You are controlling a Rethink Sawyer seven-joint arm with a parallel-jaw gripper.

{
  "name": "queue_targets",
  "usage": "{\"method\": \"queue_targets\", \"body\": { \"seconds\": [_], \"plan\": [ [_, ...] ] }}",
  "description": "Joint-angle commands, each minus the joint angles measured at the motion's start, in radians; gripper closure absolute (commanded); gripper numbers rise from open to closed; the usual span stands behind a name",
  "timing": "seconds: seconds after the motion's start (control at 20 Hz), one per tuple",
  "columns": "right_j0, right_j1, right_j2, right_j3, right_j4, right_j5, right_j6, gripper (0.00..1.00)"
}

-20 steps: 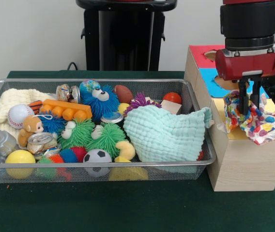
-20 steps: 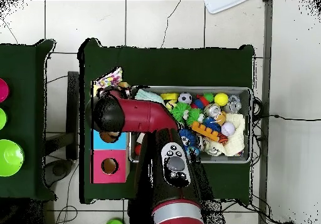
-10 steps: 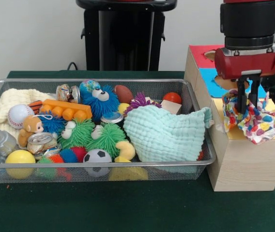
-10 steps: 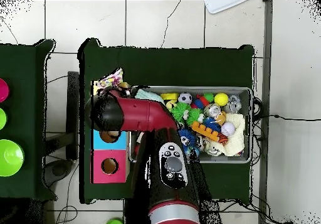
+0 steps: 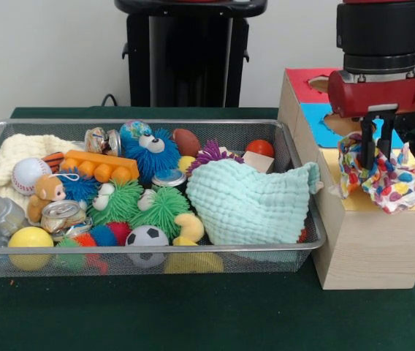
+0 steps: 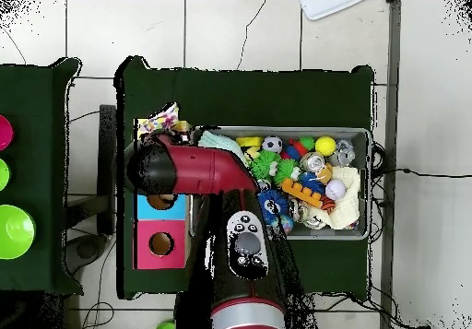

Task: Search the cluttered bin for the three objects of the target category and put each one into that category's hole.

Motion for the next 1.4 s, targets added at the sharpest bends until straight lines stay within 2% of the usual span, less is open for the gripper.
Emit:
{"method": "queue_targets", "body": {
  "seconds": [0.05, 0.3, 0.7, 1.1, 1.4],
  "plan": [
    [0.006, 0.057, -0.006, 0.014, 0.023, 0.119, 0.187, 1.00],
    [0.006, 0.077, -0.004, -0.009, 0.034, 0.118, 0.188, 1.00],
    [0.005, 0.076, 0.020, 0.042, 0.055, 0.064, 0.206, 1.00],
    [0.009, 0.067, 0.028, 0.069, 0.082, 0.056, 0.215, 1.00],
    [0.009, 0.072, 0.066, 0.085, 0.124, 0.054, 0.227, 1.00]
  ]
}}
